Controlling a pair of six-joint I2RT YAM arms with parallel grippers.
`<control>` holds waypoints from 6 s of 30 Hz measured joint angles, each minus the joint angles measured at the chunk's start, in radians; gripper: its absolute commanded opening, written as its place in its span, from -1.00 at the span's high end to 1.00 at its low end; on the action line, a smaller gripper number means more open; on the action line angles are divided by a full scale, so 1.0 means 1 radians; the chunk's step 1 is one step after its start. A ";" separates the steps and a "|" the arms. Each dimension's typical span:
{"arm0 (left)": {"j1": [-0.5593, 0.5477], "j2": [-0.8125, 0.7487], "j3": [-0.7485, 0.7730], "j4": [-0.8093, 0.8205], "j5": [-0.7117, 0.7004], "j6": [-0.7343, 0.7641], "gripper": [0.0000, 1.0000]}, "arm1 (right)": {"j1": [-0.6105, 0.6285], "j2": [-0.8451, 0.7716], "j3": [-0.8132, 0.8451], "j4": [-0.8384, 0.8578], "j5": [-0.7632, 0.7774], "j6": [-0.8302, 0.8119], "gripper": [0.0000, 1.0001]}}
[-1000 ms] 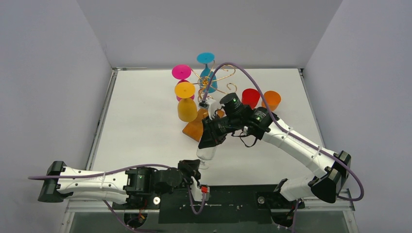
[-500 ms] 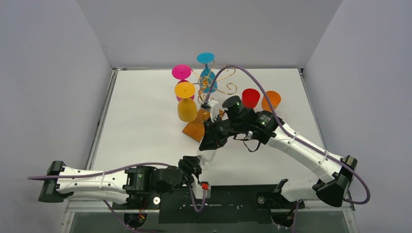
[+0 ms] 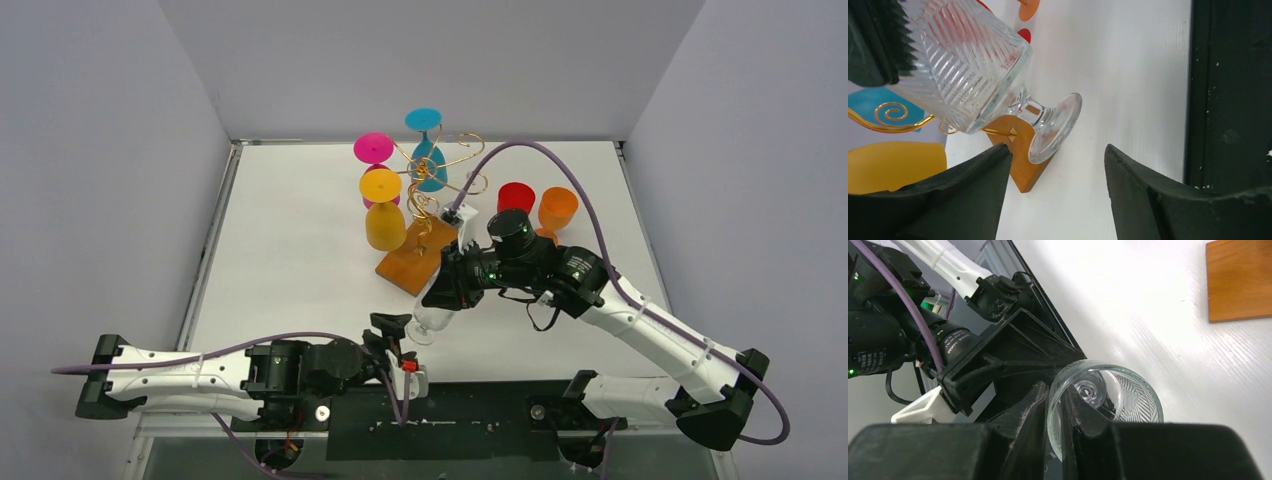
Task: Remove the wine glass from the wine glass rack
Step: Place the wine glass at the center of the board.
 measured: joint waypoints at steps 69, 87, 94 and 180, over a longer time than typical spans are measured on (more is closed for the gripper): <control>0.635 -0.204 -0.062 -0.189 -0.274 -0.935 -0.88 | -0.732 0.095 -0.376 0.156 0.739 -0.040 1.00; 0.635 -0.229 -0.062 -0.193 -0.275 -0.938 -0.87 | -0.652 0.193 -0.366 0.260 0.825 -0.114 1.00; 0.635 -0.227 -0.062 -0.193 -0.281 -0.938 -0.87 | -0.676 0.216 -0.365 0.273 0.811 -0.135 0.83; 0.635 -0.188 -0.062 -0.185 -0.276 -0.923 -0.87 | -0.702 0.262 -0.255 0.205 0.705 -0.207 0.78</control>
